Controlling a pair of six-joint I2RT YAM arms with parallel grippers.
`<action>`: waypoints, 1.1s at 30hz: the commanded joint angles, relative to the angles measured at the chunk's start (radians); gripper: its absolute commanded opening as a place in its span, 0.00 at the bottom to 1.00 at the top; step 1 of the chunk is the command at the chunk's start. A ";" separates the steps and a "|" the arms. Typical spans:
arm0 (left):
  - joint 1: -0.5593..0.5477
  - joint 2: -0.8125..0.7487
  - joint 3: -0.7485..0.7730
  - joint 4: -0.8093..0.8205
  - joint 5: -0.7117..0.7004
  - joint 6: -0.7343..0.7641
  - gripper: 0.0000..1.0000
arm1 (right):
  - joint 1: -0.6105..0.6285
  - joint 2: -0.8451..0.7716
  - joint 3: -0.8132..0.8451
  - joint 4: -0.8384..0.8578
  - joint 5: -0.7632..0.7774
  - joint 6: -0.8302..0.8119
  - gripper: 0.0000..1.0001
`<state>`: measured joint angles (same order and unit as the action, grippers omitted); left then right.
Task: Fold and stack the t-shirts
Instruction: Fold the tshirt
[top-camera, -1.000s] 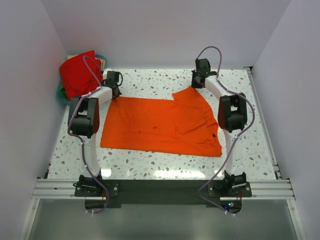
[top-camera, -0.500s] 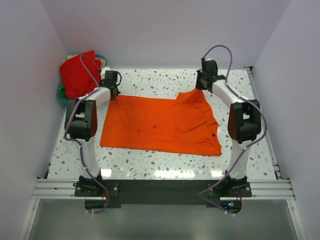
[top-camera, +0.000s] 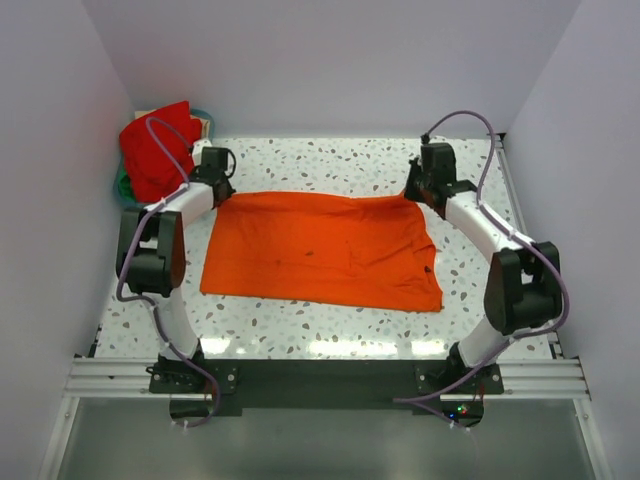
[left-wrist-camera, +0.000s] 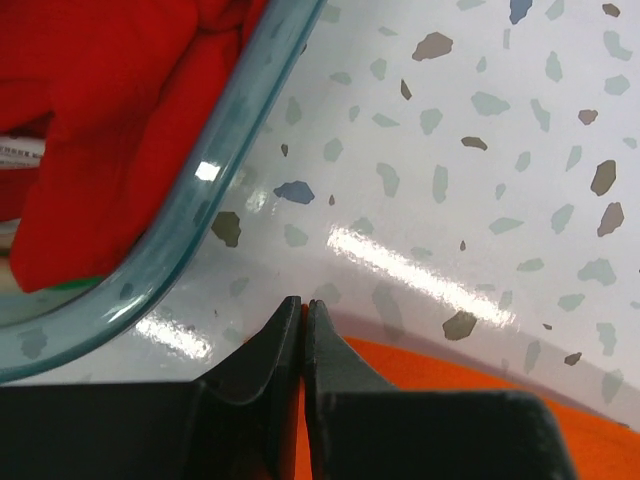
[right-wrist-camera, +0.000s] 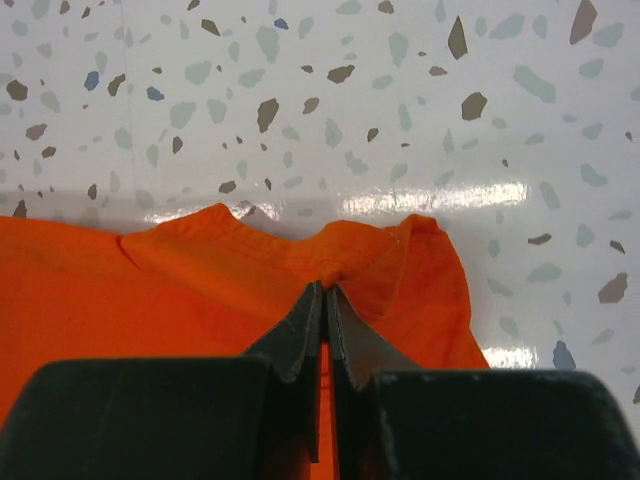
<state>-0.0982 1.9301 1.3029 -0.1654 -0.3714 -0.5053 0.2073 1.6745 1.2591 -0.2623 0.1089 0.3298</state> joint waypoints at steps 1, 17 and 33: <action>0.009 -0.077 -0.036 0.017 -0.011 -0.035 0.00 | 0.000 -0.117 -0.079 0.052 -0.005 0.031 0.01; 0.011 -0.230 -0.182 -0.011 -0.006 -0.085 0.00 | 0.040 -0.456 -0.395 0.006 -0.061 0.121 0.00; 0.011 -0.310 -0.301 -0.003 0.014 -0.137 0.00 | 0.050 -0.662 -0.566 -0.037 -0.100 0.175 0.00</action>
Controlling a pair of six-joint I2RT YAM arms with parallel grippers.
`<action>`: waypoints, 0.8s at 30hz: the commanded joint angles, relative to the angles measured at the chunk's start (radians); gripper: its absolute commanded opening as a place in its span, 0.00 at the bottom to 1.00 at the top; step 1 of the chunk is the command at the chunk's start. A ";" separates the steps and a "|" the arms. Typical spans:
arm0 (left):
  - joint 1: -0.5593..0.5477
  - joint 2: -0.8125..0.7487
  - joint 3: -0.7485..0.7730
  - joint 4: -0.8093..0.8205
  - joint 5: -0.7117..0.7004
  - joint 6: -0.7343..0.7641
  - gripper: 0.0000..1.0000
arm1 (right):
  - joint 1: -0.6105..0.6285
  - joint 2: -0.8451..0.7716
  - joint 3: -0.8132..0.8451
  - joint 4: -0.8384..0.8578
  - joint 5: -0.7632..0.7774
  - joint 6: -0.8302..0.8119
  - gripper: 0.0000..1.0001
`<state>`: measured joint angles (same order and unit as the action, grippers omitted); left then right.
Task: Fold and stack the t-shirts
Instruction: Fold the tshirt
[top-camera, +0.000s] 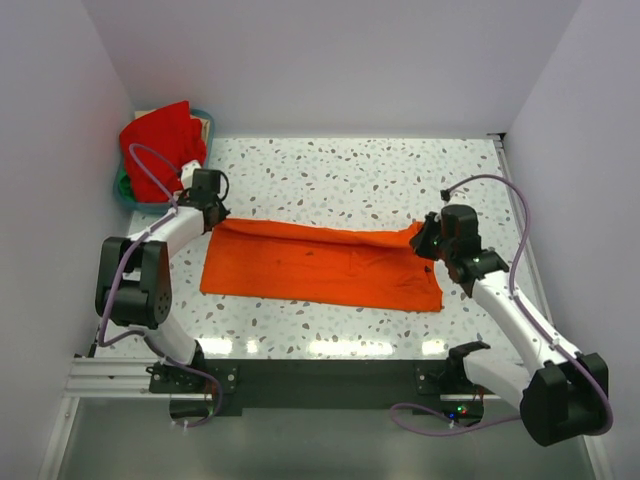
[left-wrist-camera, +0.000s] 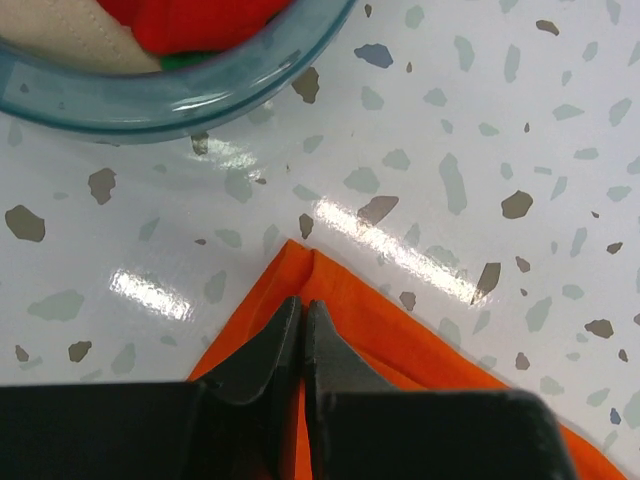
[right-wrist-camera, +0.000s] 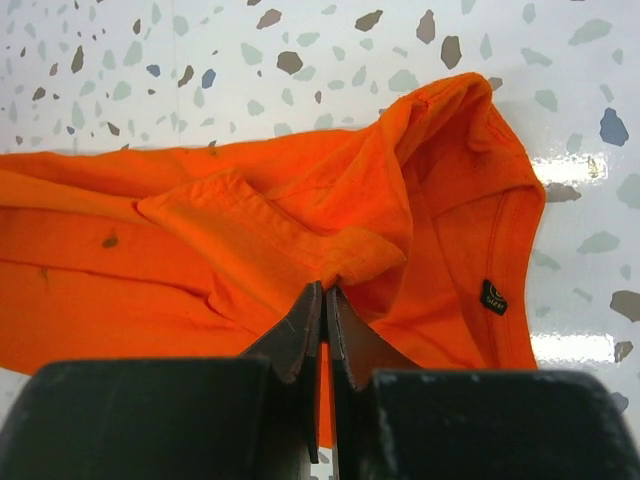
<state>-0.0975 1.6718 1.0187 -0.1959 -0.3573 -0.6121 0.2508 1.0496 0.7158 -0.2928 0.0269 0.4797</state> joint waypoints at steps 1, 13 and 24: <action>0.010 -0.053 -0.022 0.026 0.000 -0.034 0.00 | 0.010 -0.042 -0.029 -0.009 -0.021 0.033 0.00; 0.008 -0.121 -0.107 0.044 0.011 -0.066 0.00 | 0.018 -0.148 -0.157 -0.008 -0.045 0.069 0.00; 0.009 -0.282 -0.270 0.091 -0.006 -0.155 0.50 | 0.018 -0.221 -0.240 -0.015 -0.081 0.083 0.41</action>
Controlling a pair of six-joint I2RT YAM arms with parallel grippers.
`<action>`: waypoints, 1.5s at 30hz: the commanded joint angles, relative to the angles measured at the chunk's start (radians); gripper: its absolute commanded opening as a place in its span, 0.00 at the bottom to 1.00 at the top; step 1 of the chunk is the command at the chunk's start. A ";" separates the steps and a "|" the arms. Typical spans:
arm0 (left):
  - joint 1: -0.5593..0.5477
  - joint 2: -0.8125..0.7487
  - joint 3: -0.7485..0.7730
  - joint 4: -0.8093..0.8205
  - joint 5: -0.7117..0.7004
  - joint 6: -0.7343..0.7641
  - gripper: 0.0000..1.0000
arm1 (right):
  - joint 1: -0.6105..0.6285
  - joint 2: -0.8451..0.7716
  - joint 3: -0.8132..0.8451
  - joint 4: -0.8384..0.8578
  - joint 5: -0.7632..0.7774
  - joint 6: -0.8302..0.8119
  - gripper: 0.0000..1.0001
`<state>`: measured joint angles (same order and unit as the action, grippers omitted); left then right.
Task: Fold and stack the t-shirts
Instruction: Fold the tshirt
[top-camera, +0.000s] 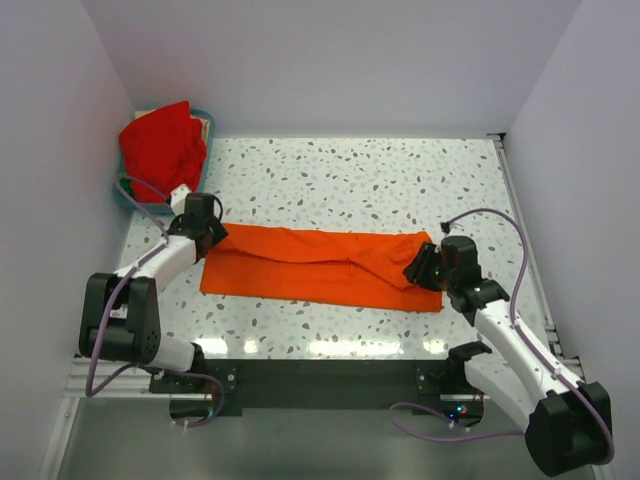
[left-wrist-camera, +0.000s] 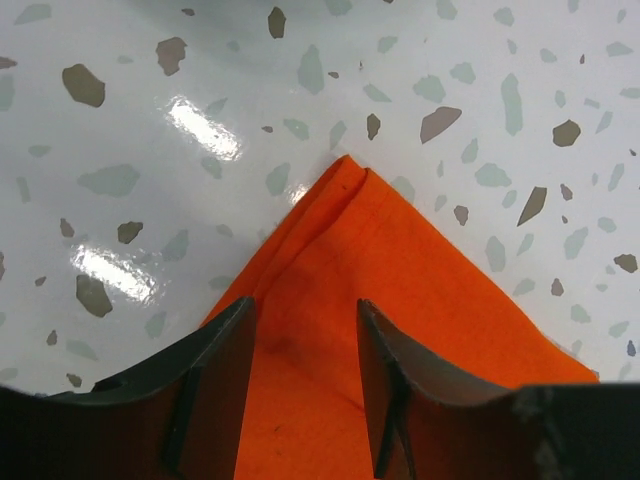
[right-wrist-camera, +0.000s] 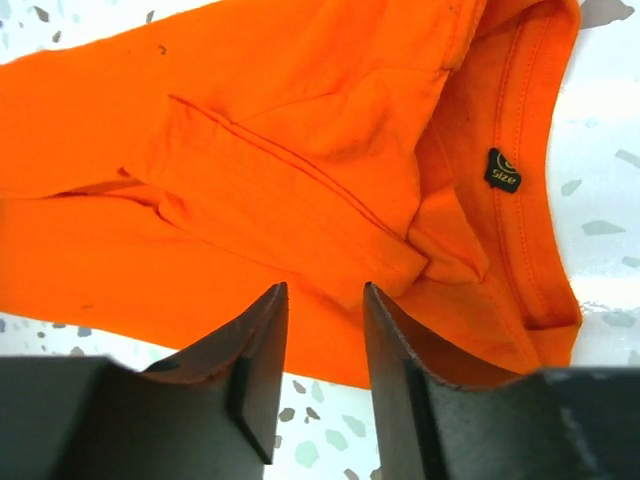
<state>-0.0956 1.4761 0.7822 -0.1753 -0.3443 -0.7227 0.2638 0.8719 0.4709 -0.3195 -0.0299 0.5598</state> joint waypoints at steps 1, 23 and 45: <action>0.008 -0.120 -0.043 0.072 -0.021 -0.046 0.50 | 0.006 -0.054 0.020 0.005 -0.024 0.003 0.44; -0.053 -0.008 -0.060 0.145 0.053 -0.086 0.43 | 0.144 0.461 0.368 0.154 0.064 -0.127 0.53; -0.047 0.009 -0.100 0.200 0.076 -0.076 0.43 | 0.310 0.762 0.505 0.158 0.219 -0.175 0.31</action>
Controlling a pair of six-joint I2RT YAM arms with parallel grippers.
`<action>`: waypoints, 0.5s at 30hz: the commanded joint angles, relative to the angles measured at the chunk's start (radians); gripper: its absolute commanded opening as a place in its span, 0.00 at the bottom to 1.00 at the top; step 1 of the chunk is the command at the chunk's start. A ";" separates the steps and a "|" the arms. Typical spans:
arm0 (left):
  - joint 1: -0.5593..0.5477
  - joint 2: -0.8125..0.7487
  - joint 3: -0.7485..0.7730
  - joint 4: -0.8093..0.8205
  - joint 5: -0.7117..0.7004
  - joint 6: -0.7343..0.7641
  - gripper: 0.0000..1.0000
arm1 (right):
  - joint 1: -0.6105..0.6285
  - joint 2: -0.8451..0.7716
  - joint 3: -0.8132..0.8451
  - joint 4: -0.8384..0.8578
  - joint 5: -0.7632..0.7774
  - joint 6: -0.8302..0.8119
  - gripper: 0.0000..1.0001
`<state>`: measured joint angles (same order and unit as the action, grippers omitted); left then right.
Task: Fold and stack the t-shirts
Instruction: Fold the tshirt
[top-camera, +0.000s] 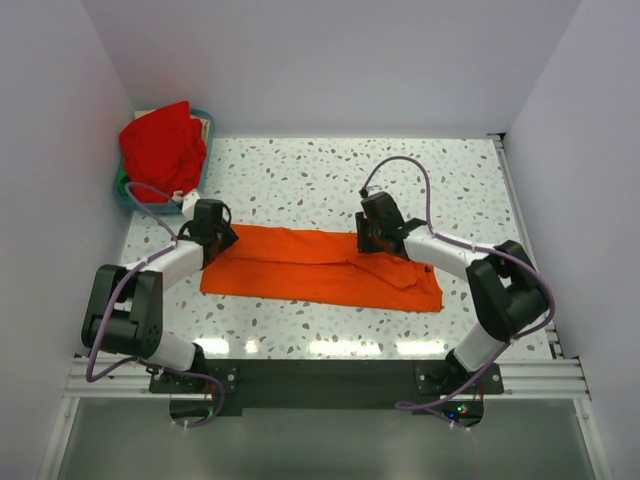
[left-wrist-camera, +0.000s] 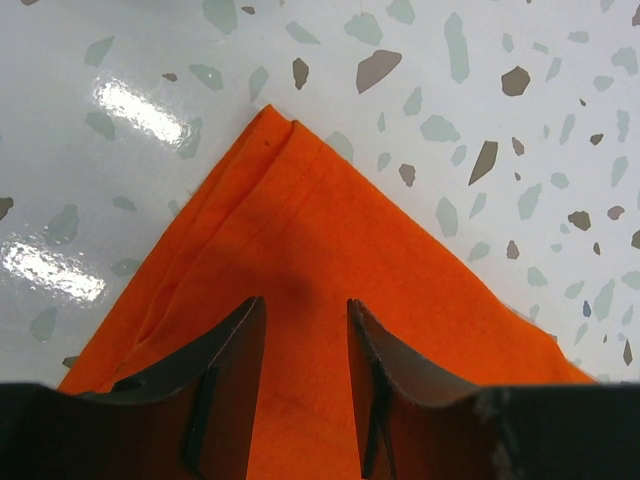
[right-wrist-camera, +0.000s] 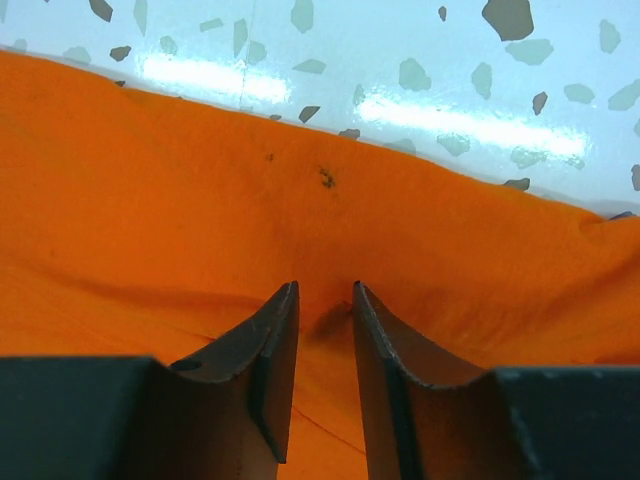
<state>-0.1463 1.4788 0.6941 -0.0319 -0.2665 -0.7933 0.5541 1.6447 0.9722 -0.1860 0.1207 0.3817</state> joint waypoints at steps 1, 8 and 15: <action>0.004 0.005 -0.011 0.056 -0.002 -0.006 0.43 | 0.024 -0.017 -0.003 0.025 0.068 0.008 0.28; 0.005 0.001 -0.019 0.058 0.000 -0.007 0.42 | 0.075 -0.078 -0.052 0.016 0.079 0.063 0.05; 0.005 -0.011 -0.028 0.061 0.003 -0.009 0.42 | 0.119 -0.180 -0.153 0.040 0.062 0.131 0.02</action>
<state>-0.1459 1.4799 0.6724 -0.0219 -0.2630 -0.7933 0.6571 1.5368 0.8539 -0.1852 0.1658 0.4580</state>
